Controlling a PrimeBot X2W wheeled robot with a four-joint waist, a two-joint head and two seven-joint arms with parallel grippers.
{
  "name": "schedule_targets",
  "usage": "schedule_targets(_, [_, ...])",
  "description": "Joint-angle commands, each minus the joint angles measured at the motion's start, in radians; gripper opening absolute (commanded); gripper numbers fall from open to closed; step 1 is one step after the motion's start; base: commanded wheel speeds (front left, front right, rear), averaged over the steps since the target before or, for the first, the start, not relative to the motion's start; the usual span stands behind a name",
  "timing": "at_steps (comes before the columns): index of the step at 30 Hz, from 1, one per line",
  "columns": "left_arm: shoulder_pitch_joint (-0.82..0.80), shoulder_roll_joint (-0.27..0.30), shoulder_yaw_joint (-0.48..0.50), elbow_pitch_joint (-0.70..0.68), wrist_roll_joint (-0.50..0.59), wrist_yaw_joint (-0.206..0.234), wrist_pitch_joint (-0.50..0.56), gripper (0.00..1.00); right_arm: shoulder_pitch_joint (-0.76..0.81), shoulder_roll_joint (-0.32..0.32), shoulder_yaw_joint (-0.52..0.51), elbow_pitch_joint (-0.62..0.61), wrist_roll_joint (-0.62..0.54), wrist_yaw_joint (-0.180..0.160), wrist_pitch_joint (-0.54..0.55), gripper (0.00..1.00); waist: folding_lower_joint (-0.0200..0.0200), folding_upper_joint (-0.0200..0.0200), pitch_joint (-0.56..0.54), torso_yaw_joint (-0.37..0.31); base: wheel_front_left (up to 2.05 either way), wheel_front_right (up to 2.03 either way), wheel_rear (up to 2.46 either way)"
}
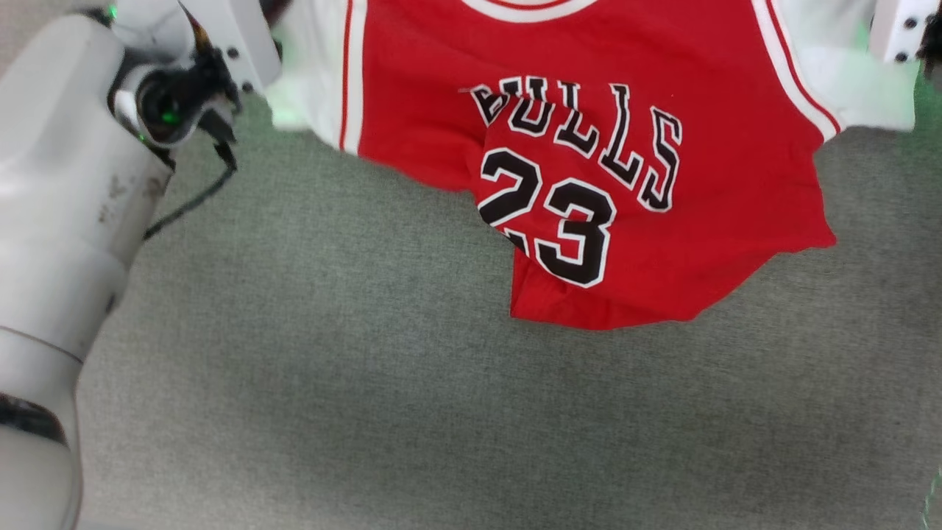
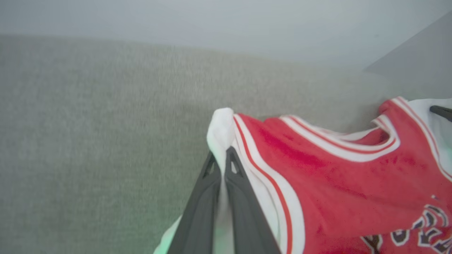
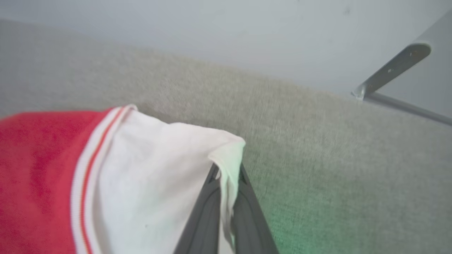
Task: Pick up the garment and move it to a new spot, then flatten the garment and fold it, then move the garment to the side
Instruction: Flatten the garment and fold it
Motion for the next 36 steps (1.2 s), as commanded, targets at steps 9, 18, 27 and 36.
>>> schedule_targets(9, [-0.147,-0.009,0.044,0.061,0.009,-0.002,-0.352,0.0,-0.148,-0.006,-0.108,0.044,-0.032,-0.001,-0.338,0.0,0.0,0.0,-0.04,-0.064,0.0,0.0,0.0])
schedule_targets(18, [-0.429,-0.051,0.133,0.203,0.076,-0.002,-0.596,0.0,-0.44,0.024,-0.281,0.132,-0.104,-0.001,-0.595,0.0,0.0,0.0,-0.044,-0.101,0.0,0.0,0.0])
schedule_targets(27, [-0.362,-0.077,0.184,0.158,0.113,-0.002,-0.596,0.0,-0.478,0.061,-0.266,0.229,-0.144,-0.001,-0.633,0.0,0.0,0.0,-0.073,-0.1,0.0,0.0,0.0])
schedule_targets(36, [-0.035,0.005,0.112,-0.096,-0.075,-0.002,-0.531,0.0,-0.181,0.043,-0.108,0.123,-0.016,-0.001,-0.639,0.0,0.0,0.0,-0.136,-0.091,0.0,0.0,0.0])
